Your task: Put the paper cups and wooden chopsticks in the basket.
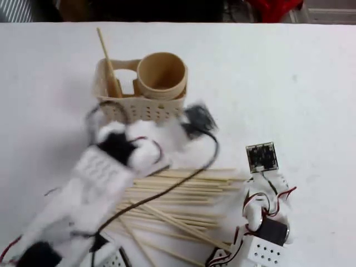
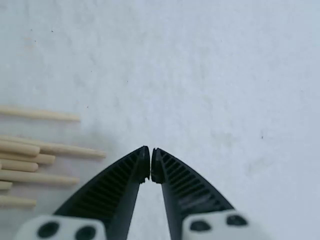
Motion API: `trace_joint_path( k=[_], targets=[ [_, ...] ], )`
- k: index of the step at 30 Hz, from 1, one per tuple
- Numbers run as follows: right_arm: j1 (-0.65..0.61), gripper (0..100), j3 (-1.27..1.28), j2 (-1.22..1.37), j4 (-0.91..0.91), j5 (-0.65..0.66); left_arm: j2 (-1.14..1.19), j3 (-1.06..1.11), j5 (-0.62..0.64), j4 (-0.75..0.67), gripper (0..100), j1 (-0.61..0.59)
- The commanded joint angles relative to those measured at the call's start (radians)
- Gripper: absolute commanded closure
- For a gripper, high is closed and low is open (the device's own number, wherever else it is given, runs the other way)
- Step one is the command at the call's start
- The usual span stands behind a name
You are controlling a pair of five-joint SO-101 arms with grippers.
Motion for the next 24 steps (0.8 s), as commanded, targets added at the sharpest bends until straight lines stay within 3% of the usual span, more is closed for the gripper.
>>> trace_joint_path(
  k=[1,11,24],
  targets=[
    [0.007,97.4,0.006,-0.010,0.007,0.005,0.165,0.017,-0.069,-0.135,89,0.042],
    [0.007,97.4,0.006,-0.010,0.007,0.005,0.516,-0.008,-0.135,-0.371,89,0.124],
    [0.007,97.4,0.006,-0.010,0.007,0.005,0.731,-0.253,-0.137,-0.333,89,0.091]
  ],
)
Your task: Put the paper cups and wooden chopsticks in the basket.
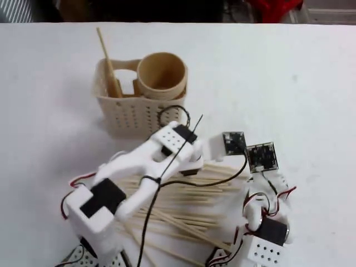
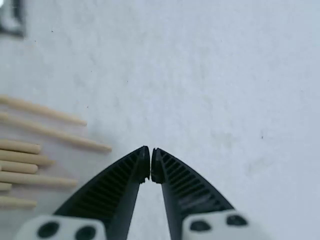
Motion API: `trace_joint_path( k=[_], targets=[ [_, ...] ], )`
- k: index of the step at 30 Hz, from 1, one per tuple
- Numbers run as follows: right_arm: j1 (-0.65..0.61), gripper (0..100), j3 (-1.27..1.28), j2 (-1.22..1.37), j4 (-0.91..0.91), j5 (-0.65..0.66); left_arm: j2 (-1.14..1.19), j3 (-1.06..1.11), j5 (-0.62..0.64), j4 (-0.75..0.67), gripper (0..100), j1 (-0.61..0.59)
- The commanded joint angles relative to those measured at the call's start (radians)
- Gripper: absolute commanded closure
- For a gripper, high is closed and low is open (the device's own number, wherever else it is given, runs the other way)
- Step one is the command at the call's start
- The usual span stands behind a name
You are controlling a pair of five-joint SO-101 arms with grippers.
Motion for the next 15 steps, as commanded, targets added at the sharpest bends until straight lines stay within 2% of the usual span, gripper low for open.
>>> trace_joint_path(
  k=[1,5,9,15],
  targets=[
    [0.007,97.4,0.006,-0.010,0.007,0.005,0.028,-0.061,-0.009,0.002,89,-0.012],
    [0.007,97.4,0.006,-0.010,0.007,0.005,0.096,-0.091,-0.009,0.006,90,-0.012],
    [0.007,97.4,0.006,-0.010,0.007,0.005,0.108,-0.115,-0.006,0.041,97,-0.012],
    [0.007,97.4,0.006,-0.010,0.007,0.005,0.101,-0.121,0.012,0.080,97,-0.012]
  ],
)
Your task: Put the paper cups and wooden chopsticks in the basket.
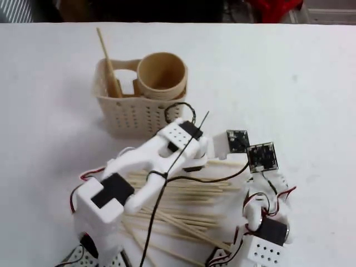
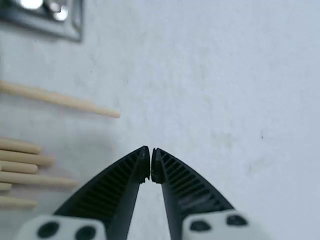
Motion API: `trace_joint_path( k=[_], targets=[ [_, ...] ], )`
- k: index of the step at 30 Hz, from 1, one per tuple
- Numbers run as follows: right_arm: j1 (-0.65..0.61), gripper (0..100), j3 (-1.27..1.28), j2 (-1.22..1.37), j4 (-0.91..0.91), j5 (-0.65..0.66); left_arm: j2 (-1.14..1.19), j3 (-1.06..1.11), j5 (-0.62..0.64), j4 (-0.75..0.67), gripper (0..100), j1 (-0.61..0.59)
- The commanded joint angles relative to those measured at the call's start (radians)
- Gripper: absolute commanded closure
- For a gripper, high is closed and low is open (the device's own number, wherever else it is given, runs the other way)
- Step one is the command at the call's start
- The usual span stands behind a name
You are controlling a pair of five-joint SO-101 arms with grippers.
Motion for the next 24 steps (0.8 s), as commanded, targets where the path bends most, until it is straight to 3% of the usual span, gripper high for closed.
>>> trace_joint_path(
  k=[1,24],
  targets=[
    [0.007,97.4,0.006,-0.010,0.007,0.005,-0.018,-0.017,0.032,0.023,97,-0.016],
    [0.007,97.4,0.006,-0.010,0.007,0.005,-0.653,-0.018,0.160,0.310,97,-0.062]
  ],
)
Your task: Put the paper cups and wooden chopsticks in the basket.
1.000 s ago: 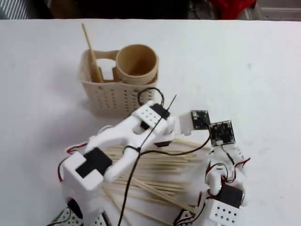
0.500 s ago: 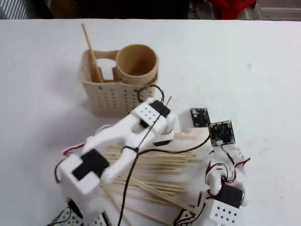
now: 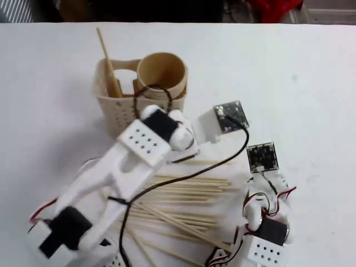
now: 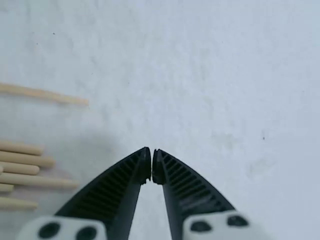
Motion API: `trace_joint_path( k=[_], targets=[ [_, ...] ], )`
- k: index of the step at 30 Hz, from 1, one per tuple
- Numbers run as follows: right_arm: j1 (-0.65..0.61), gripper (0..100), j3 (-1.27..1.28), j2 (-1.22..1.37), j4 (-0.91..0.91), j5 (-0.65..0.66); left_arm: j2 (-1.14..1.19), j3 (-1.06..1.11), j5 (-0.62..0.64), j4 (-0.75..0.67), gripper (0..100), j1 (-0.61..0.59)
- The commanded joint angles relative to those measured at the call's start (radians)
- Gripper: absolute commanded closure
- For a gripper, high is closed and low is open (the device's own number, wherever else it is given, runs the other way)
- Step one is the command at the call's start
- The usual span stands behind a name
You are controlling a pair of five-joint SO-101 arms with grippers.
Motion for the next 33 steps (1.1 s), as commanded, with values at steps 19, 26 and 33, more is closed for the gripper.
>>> trace_joint_path(
  k=[19,26,33],
  targets=[
    [0.007,97.4,0.006,-0.010,0.007,0.005,-0.651,-0.068,0.262,-0.310,97,-0.328],
    [0.007,97.4,0.006,-0.010,0.007,0.005,-0.650,0.321,0.451,-0.864,97,-0.498],
    [0.007,97.4,0.006,-0.010,0.007,0.005,-0.650,0.586,0.543,-1.231,97,-0.604]
  ],
)
